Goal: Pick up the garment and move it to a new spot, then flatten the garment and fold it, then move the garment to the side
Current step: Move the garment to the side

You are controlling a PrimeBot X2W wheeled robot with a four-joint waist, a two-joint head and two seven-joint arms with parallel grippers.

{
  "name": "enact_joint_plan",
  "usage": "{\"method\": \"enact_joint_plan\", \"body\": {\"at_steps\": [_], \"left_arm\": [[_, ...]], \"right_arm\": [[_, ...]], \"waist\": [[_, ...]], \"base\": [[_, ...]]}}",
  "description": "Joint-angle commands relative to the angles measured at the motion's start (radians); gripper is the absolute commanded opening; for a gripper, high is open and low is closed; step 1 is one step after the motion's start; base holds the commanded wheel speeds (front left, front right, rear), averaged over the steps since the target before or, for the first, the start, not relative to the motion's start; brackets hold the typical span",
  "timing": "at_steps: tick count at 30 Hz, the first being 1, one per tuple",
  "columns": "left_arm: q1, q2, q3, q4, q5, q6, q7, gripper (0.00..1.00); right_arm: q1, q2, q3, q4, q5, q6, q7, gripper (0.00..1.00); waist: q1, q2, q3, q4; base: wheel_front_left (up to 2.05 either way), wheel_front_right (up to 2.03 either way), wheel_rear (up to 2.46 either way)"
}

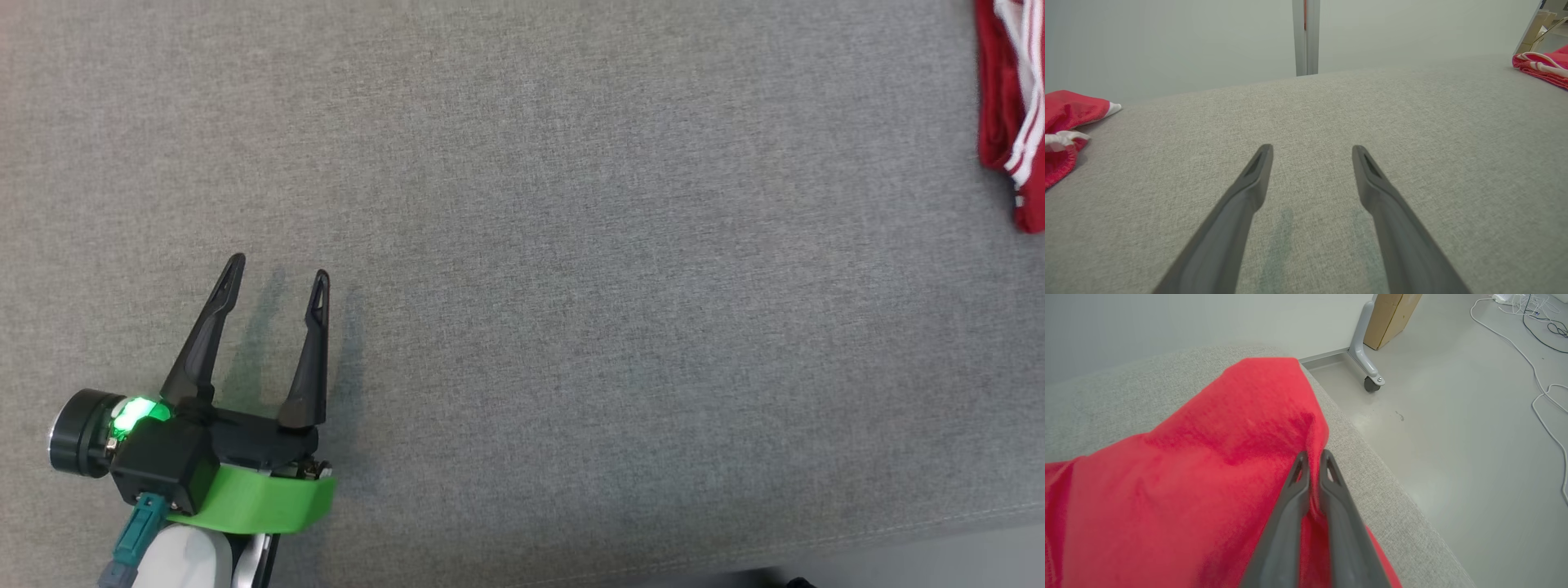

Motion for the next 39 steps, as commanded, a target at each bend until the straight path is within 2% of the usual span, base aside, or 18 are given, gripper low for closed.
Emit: {"method": "enact_joint_plan", "body": {"at_steps": [1, 5, 6, 7, 8, 12, 16, 19, 29, 33, 39], "left_arm": [[0.008, 0.007, 0.008, -0.006, -0.004, -0.003, 0.0, 1.0], [0.019, 0.002, 0.022, -0.012, -0.004, -0.003, 0.0, 1.0], [0.019, -0.002, 0.025, -0.013, -0.004, -0.003, 0.0, 1.0], [0.018, -0.005, 0.028, -0.013, -0.004, -0.003, 0.0, 1.0], [0.015, -0.009, 0.03, -0.013, -0.006, -0.003, 0.0, 1.0], [0.011, -0.031, 0.034, 0.0, -0.014, -0.003, 0.0, 1.0], [0.042, -0.055, 0.041, 0.024, -0.024, -0.003, 0.0, 1.0], [0.07, -0.071, 0.048, 0.05, -0.032, -0.003, 0.0, 1.0], [0.201, -0.101, 0.119, 0.129, -0.049, 0.001, 0.0, 1.0], [0.256, -0.103, 0.139, 0.15, -0.056, 0.006, 0.0, 1.0], [0.291, -0.104, 0.141, 0.164, -0.064, 0.014, 0.0, 1.0]], "right_arm": [[-0.023, -0.005, -0.017, 0.009, -0.018, -0.002, -0.011, 0.0], [-0.06, -0.023, -0.066, 0.03, -0.126, -0.002, -0.048, 0.0], [-0.064, -0.022, -0.071, 0.028, -0.16, -0.002, -0.067, 0.39], [-0.067, -0.022, -0.08, 0.023, -0.185, -0.002, -0.083, 0.89], [-0.066, -0.018, -0.086, 0.016, -0.223, -0.002, -0.11, 1.0], [-0.061, 0.033, -0.079, -0.04, -0.299, -0.002, -0.243, 1.0], [0.01, 0.095, -0.026, -0.118, -0.29, -0.002, -0.374, 1.0], [0.106, 0.153, 0.03, -0.211, -0.256, -0.002, -0.419, 1.0], [0.647, 0.36, 0.181, -0.616, -0.127, -0.002, -0.438, 1.0], [0.84, 0.446, 0.231, -0.702, -0.114, -0.002, -0.438, 1.0], [1.026, 0.517, 0.249, -0.769, -0.117, -0.002, -0.439, 1.0]], "waist": [[-0.0003, -0.0001, 0.035, 0.024], [-0.0003, -0.0001, 0.032, 0.04], [-0.0003, -0.0001, 0.032, 0.041], [-0.0003, -0.0001, 0.031, 0.041], [-0.0003, -0.0001, 0.027, 0.04], [-0.0003, -0.0001, -0.016, 0.033], [-0.0003, -0.0001, -0.101, 0.021], [-0.0003, -0.0001, -0.189, 0.012], [-0.0003, -0.0001, -0.455, -0.013], [-0.0003, -0.0001, -0.527, -0.025], [-0.0003, -0.0001, -0.568, -0.019]], "base": [[0.0, 0.0, 0.0], [0.0, 0.0, 0.0], [0.0, 0.0, 0.0], [0.0, 0.0, 0.0], [0.0, 0.0, 0.0], [0.0, 0.0, 0.0], [0.0, 0.0, 0.0], [0.0, 0.0, 0.0], [0.0, 0.0, 0.0], [0.0, 0.0, 0.0], [0.0, 0.0, 0.0]]}}
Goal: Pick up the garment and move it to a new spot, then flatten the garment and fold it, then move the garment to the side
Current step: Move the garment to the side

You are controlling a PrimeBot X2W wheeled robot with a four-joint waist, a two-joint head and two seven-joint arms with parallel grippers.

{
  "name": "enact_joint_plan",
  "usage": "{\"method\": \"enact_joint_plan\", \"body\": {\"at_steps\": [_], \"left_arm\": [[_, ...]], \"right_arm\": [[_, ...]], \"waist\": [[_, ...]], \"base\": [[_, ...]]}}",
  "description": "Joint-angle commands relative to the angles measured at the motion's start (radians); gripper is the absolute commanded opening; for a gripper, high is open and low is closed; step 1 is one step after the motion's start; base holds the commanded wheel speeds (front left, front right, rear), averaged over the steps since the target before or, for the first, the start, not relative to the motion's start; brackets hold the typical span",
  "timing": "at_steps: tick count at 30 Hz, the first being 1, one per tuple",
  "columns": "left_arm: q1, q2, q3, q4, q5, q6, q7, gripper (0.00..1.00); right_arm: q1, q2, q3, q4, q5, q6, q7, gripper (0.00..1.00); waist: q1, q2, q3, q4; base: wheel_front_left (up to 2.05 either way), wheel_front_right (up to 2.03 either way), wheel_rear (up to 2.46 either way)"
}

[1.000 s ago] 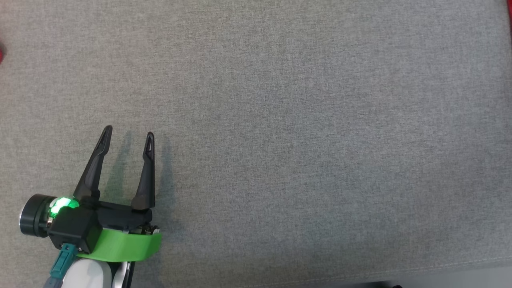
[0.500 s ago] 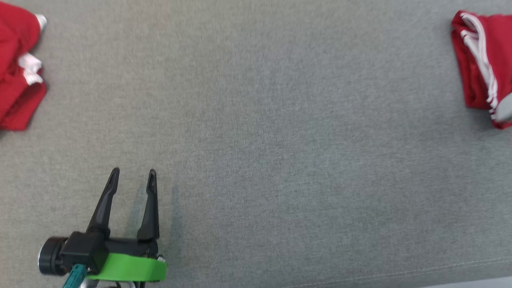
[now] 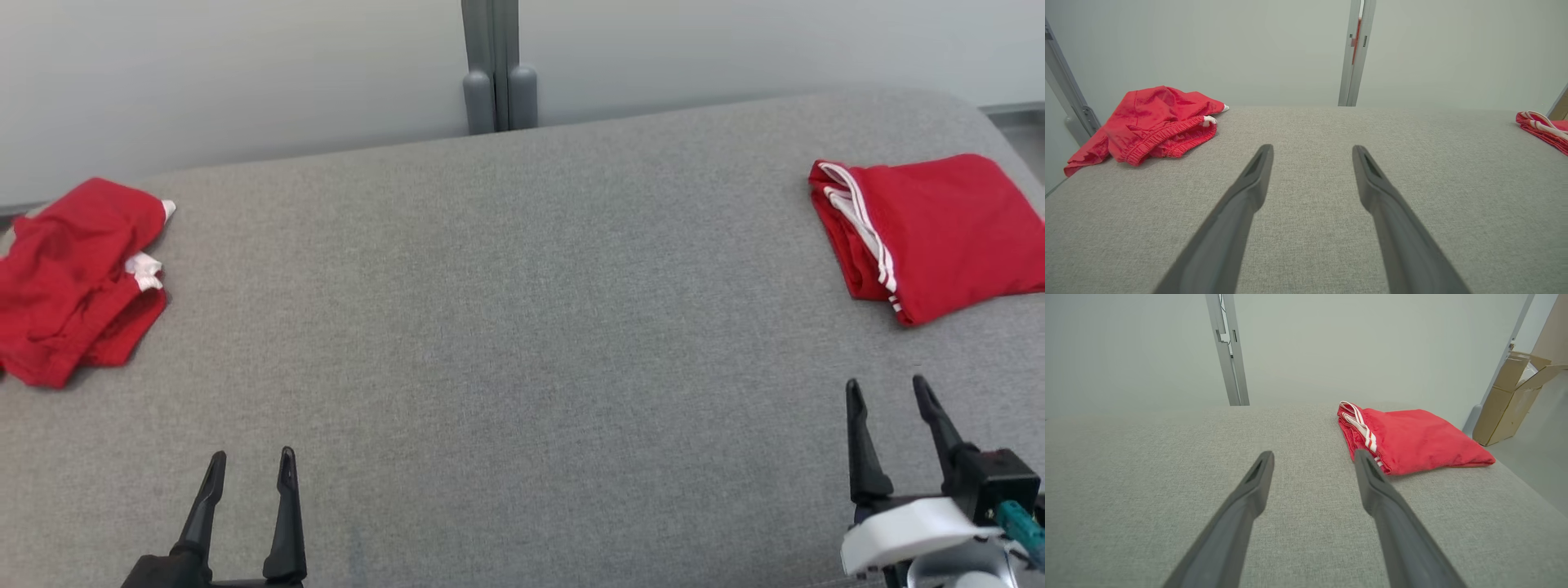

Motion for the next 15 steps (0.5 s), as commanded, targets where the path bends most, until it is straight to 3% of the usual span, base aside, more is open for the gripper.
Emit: {"method": "enact_joint_plan", "body": {"at_steps": [1, 15], "left_arm": [[0.02, 0.0, -0.001, 0.007, -0.002, 0.005, 0.0, 1.0], [0.04, 0.0, -0.005, 0.025, -0.01, 0.012, 0.0, 1.0]], "right_arm": [[0.036, 0.007, -0.005, -0.004, 0.002, -0.002, -0.002, 1.0], [0.078, 0.026, 0.032, 0.021, 0.021, -0.002, -0.003, 1.0]], "waist": [[0.0001, 0.0, -0.078, -0.009], [0.0001, 0.0, -0.106, 0.014]], "base": [[0.0, 0.0, 0.0], [0.0, 0.0, 0.0]]}}
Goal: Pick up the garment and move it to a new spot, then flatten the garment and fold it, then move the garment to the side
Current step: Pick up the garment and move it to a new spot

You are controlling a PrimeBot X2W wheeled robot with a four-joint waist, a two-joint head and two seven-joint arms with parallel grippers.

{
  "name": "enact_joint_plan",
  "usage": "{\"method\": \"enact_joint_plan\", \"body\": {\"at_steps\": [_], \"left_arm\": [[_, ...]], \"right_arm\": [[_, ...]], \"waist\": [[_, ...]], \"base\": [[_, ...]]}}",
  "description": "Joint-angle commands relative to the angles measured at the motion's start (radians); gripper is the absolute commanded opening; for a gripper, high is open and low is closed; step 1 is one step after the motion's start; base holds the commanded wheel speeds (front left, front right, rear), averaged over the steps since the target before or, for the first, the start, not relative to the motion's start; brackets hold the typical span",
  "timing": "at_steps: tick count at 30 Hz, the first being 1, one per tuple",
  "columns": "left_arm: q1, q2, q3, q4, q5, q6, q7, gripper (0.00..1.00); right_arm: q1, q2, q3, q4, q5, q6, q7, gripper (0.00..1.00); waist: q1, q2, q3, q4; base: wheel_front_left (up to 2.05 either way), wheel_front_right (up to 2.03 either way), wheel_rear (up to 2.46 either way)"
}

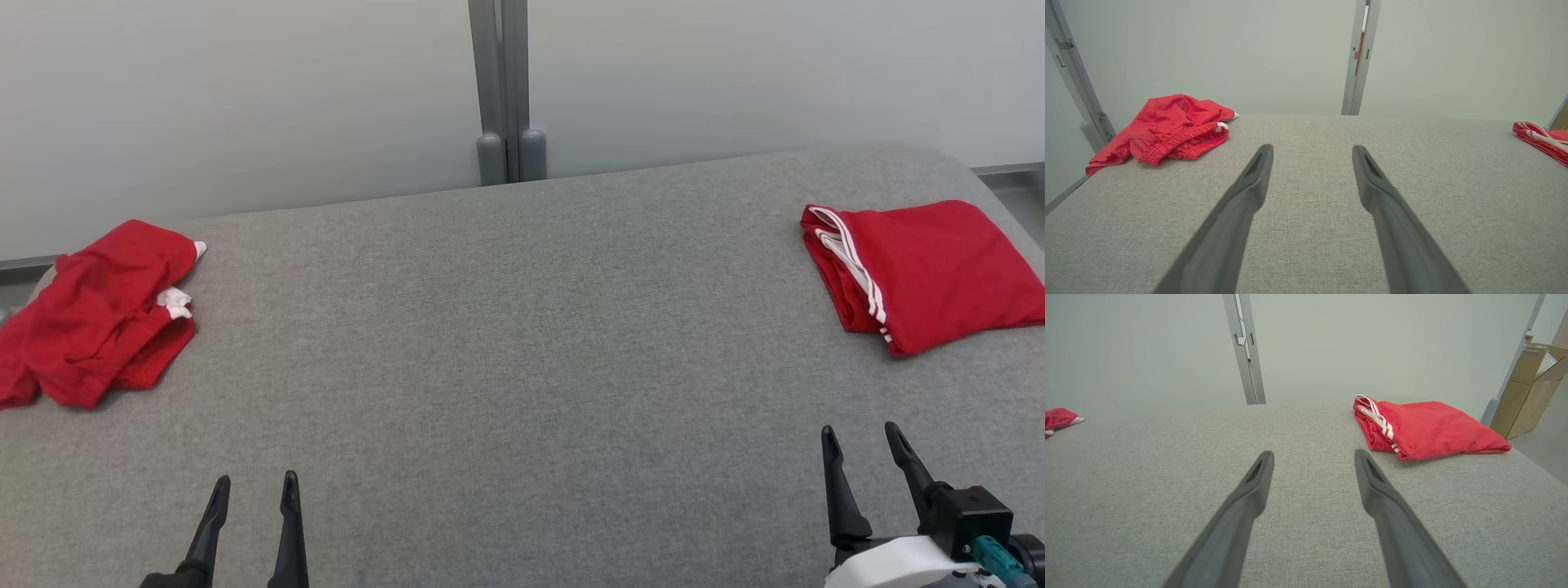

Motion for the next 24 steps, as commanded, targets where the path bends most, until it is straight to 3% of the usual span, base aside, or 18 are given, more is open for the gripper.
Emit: {"method": "enact_joint_plan", "body": {"at_steps": [1, 19, 24], "left_arm": [[0.007, 0.0, 0.0, 0.001, -0.004, -0.001, 0.0, 1.0], [0.006, 0.0, -0.002, 0.002, -0.008, -0.001, 0.0, 1.0], [-0.009, 0.0, -0.012, 0.005, -0.002, -0.003, 0.0, 1.0]], "right_arm": [[-0.005, -0.001, -0.001, 0.004, 0.006, -0.002, -0.003, 1.0], [-0.009, -0.001, 0.014, 0.016, 0.008, -0.002, -0.003, 1.0], [0.008, 0.0, 0.03, 0.01, 0.02, -0.002, -0.003, 1.0]], "waist": [[0.0001, 0.0, -0.001, 0.007], [0.0001, 0.0, 0.006, 0.028], [0.0001, 0.0, 0.003, 0.073]], "base": [[0.0, 0.0, 0.0], [0.0, 0.0, 0.0], [0.0, 0.0, 0.0]]}}
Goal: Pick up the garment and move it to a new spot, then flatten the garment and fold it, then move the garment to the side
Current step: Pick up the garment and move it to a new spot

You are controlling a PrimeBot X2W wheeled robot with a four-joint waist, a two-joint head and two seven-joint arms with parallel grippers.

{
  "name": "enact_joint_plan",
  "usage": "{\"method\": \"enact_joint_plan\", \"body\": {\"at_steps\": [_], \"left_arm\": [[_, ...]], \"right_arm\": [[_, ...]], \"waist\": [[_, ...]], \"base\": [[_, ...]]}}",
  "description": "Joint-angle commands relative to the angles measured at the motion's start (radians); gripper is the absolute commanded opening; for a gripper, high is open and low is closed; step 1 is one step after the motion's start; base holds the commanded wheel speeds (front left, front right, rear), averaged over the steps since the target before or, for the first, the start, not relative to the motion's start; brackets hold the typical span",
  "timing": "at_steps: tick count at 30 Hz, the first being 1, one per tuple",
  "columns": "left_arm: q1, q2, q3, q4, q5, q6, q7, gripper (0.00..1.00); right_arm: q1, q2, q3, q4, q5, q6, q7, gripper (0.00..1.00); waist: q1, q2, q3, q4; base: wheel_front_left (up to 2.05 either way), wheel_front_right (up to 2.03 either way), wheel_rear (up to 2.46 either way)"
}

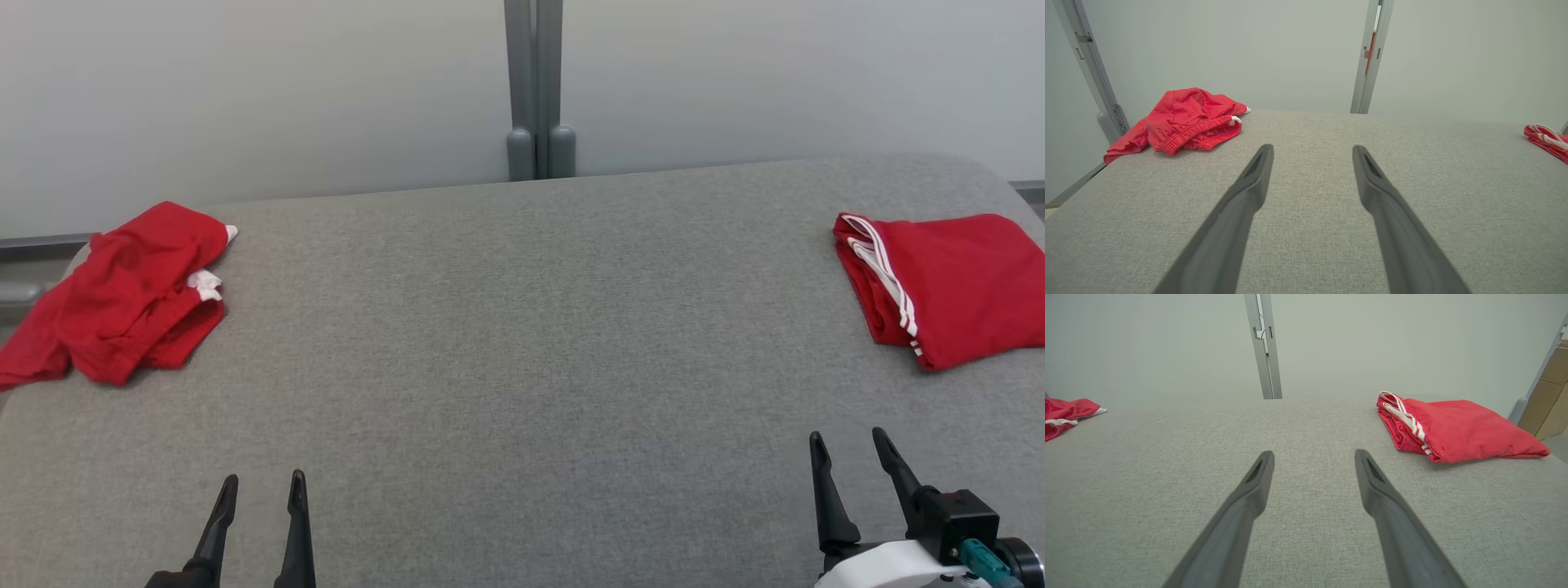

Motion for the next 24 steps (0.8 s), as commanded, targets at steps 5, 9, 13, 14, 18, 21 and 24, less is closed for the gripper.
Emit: {"method": "enact_joint_plan", "body": {"at_steps": [5, 9, 13, 14, 18, 21, 24], "left_arm": [[-0.013, 0.001, -0.013, 0.002, 0.007, -0.001, 0.0, 1.0], [0.013, 0.001, -0.006, -0.004, 0.008, 0.004, 0.0, 1.0], [0.044, 0.001, 0.01, -0.012, 0.0, 0.01, 0.0, 1.0], [0.052, 0.001, 0.012, -0.016, -0.003, 0.012, 0.0, 1.0], [0.063, 0.001, 0.014, -0.021, -0.011, 0.009, 0.0, 1.0], [0.024, 0.001, 0.006, -0.016, -0.021, 0.0, 0.0, 1.0], [-0.055, 0.001, -0.013, 0.006, -0.04, -0.012, 0.0, 1.0]], "right_arm": [[0.022, -0.001, 0.021, -0.001, 0.019, -0.002, -0.003, 1.0], [0.006, -0.001, 0.056, 0.002, 0.035, -0.002, -0.003, 1.0], [-0.015, -0.001, 0.103, 0.011, 0.046, -0.002, -0.003, 1.0], [-0.019, -0.001, 0.115, 0.015, 0.048, -0.002, -0.003, 1.0], [-0.029, -0.001, 0.132, 0.017, 0.05, -0.002, -0.003, 1.0], [-0.039, -0.002, 0.134, 0.011, 0.051, -0.002, -0.003, 1.0], [-0.073, -0.002, 0.131, -0.007, 0.033, -0.002, -0.003, 1.0]], "waist": [[0.0, 0.0, -0.007, 0.13], [0.0, 0.0, -0.013, 0.226], [0.0, 0.0, -0.015, 0.292], [0.0, 0.0, -0.014, 0.302], [0.0, 0.0, -0.002, 0.312], [0.0, 0.0, 0.028, 0.293], [0.0, 0.0, 0.105, 0.26]], "base": [[0.0, 0.0, 0.0], [0.0, 0.0, 0.0], [0.0, 0.0, 0.0], [0.0, 0.0, 0.0], [0.0, 0.0, 0.0], [0.0, 0.0, 0.0], [0.0, 0.0, 0.0]]}}
